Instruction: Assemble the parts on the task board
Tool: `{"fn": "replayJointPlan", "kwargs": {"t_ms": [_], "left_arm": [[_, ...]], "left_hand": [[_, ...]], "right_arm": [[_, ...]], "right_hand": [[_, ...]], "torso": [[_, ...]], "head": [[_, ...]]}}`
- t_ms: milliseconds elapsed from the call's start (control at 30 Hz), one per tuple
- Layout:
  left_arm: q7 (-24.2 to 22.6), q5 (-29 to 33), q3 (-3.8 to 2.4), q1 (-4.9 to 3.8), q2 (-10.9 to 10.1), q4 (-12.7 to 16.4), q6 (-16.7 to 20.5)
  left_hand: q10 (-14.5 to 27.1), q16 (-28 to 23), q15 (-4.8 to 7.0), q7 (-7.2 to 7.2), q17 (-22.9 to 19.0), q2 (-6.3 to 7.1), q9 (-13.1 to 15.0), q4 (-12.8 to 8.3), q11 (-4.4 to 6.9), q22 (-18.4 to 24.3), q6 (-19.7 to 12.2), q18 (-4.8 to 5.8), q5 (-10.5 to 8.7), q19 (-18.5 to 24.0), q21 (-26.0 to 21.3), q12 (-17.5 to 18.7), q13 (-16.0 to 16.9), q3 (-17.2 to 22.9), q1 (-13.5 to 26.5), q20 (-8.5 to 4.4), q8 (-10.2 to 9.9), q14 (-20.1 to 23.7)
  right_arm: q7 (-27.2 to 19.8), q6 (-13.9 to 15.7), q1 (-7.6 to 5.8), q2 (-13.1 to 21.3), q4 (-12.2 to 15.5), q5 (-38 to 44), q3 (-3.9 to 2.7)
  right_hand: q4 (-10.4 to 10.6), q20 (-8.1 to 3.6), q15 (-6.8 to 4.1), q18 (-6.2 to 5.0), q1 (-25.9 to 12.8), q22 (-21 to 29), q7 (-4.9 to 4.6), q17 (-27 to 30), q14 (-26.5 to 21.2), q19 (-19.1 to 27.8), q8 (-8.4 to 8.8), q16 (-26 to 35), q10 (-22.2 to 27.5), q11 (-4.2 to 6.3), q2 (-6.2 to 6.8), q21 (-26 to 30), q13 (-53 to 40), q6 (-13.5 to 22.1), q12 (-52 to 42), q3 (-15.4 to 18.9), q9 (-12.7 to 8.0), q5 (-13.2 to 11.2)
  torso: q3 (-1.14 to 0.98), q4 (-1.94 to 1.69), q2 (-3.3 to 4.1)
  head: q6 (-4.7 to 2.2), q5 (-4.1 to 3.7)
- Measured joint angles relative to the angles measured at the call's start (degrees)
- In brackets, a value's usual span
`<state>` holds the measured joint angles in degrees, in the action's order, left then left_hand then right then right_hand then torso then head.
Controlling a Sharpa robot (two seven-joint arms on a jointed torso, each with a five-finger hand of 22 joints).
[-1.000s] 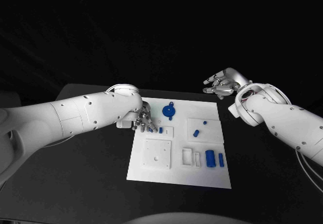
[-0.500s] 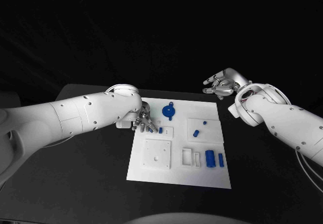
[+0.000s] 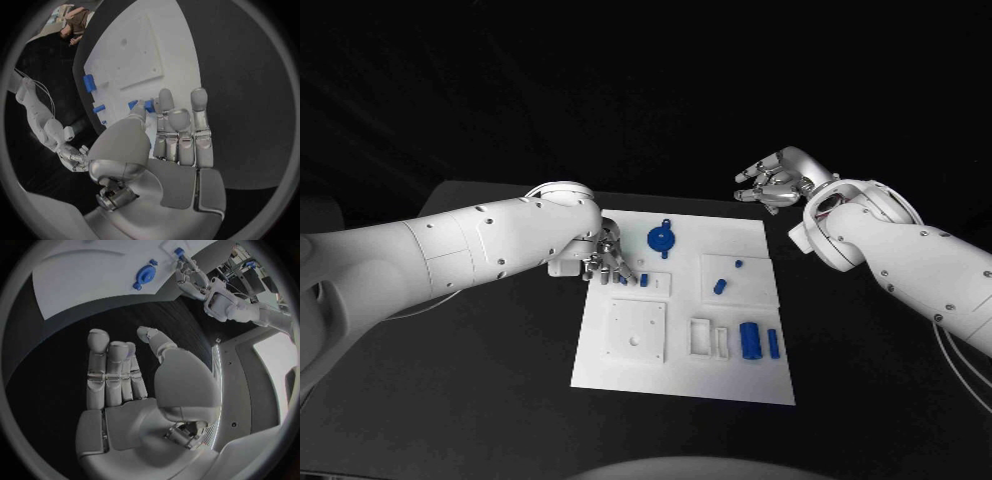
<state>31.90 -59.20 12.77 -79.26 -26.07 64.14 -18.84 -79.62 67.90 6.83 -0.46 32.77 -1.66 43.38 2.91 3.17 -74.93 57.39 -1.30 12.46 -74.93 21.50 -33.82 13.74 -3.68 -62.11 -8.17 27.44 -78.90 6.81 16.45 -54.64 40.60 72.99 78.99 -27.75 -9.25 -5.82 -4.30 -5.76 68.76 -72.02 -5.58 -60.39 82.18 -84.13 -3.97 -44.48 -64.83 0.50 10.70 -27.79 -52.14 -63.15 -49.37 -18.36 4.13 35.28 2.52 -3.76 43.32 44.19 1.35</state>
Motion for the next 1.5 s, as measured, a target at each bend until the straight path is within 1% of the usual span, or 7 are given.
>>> {"fn": "replayJointPlan", "kwargs": {"t_ms": [67,200,333,533,933,1400,1500], "left_arm": [[0.00,0.41,0.00,0.00,-0.21,0.17,0.19],[-0.04,1.12,-0.02,0.02,-0.82,0.74,0.71],[-0.08,1.76,0.01,0.10,-1.62,1.36,0.97],[0.23,2.19,0.21,0.29,-2.62,1.82,1.10],[0.44,3.78,0.20,0.28,-3.25,2.84,2.01],[0.42,5.72,0.21,0.17,-4.96,4.55,3.47],[0.42,5.77,0.23,-0.05,-5.65,5.23,3.44]], "left_hand": [[0.20,0.00,-0.20,0.00,-0.02,0.47,-1.47,0.33,-0.20,0.00,0.00,0.00,-1.02,0.20,0.00,0.00,0.00,-0.33,0.47,0.20,0.00,0.20],[0.68,0.00,-0.50,0.00,-0.28,5.90,-7.06,5.33,-0.68,0.00,0.00,-0.01,-7.88,0.18,-0.25,0.00,0.00,4.50,1.40,0.61,-0.02,0.50],[0.82,0.00,-0.50,0.00,-0.38,8.90,-11.28,9.39,-0.82,0.01,0.00,0.00,-9.31,0.18,-0.25,-0.20,-0.01,5.89,1.45,0.61,-0.01,0.50],[0.82,0.00,-0.50,1.75,-0.39,9.28,-13.51,10.97,-0.81,0.01,-1.46,0.00,-9.31,0.19,-0.45,-0.21,-0.08,5.87,1.58,0.61,-3.20,0.50],[0.82,0.00,-0.50,3.35,-0.60,-0.01,-13.77,0.91,-0.81,0.02,-2.65,-0.01,-3.85,-0.02,-0.45,-0.21,-0.08,0.63,0.80,0.82,-3.37,0.50],[0.81,0.00,-0.50,3.13,-0.62,-0.30,-13.80,0.14,-0.81,0.02,-2.58,-0.01,-3.59,-0.02,-0.45,-0.21,-0.08,-0.14,0.54,0.82,-5.58,0.50],[0.81,0.00,-0.50,2.63,-0.62,-0.46,-17.27,0.05,-0.81,-0.02,-2.90,-0.01,-3.35,-0.02,-0.45,-0.21,-0.08,-0.04,-0.02,0.82,-5.62,0.50]], "right_arm": [[0.00,-0.01,0.00,0.01,0.00,0.00,0.00],[0.00,-0.02,0.00,0.04,-0.01,0.00,0.00],[0.00,-0.03,0.02,0.07,-0.01,0.00,0.00],[0.00,-0.04,0.04,0.12,-0.04,-0.01,-0.01],[0.00,-0.08,0.07,0.16,-0.04,-0.02,0.00],[0.00,-0.13,0.08,0.29,-0.04,-0.03,0.00],[0.00,-0.14,0.09,0.37,-0.03,-0.03,0.00]], "right_hand": [[0.00,0.00,0.00,0.00,0.00,0.00,0.00,0.00,0.00,0.00,0.00,0.00,0.00,0.00,0.00,0.00,0.00,0.00,0.00,0.00,0.00,0.00],[0.00,0.00,0.00,0.01,0.00,0.00,0.00,0.00,0.00,0.00,0.00,0.00,0.00,0.00,0.00,0.00,0.00,0.00,0.00,0.00,0.00,0.00],[0.00,0.00,0.00,0.01,0.00,0.00,0.00,0.00,0.00,0.00,0.00,0.00,0.00,0.00,0.00,0.00,-0.01,0.00,0.00,0.00,0.00,0.00],[0.00,0.00,0.00,0.03,0.00,0.00,0.01,0.00,0.00,0.00,0.00,0.00,0.00,0.00,0.00,0.00,-0.01,-0.01,0.00,0.00,0.00,0.00],[-0.16,0.00,0.00,0.04,0.00,-0.19,0.01,0.00,0.00,0.00,0.00,0.00,0.00,0.00,0.00,0.00,0.06,-0.01,0.00,-0.16,0.00,0.00],[-0.16,0.00,0.00,0.05,0.00,-0.18,0.01,0.00,0.00,0.00,0.00,0.00,0.00,0.00,0.00,0.00,0.05,-0.01,0.00,-0.16,0.00,0.00],[-0.16,0.00,0.00,0.05,0.00,-0.18,0.01,0.00,0.00,0.00,0.00,0.00,0.00,0.00,0.00,0.00,0.05,-0.01,0.00,-0.16,0.00,0.00]], "torso": [[0.00,-0.01,0.00],[0.00,-0.04,-0.01],[0.02,-0.07,-0.03],[0.04,-0.07,-0.03],[0.04,-0.07,-0.02],[0.01,-0.01,-0.01],[-0.01,-0.01,0.00]], "head": [[-0.01,0.00],[-0.07,-0.01],[-0.09,-0.07],[-0.14,-0.04],[-0.30,0.09],[-0.58,0.12],[-0.64,0.05]]}}
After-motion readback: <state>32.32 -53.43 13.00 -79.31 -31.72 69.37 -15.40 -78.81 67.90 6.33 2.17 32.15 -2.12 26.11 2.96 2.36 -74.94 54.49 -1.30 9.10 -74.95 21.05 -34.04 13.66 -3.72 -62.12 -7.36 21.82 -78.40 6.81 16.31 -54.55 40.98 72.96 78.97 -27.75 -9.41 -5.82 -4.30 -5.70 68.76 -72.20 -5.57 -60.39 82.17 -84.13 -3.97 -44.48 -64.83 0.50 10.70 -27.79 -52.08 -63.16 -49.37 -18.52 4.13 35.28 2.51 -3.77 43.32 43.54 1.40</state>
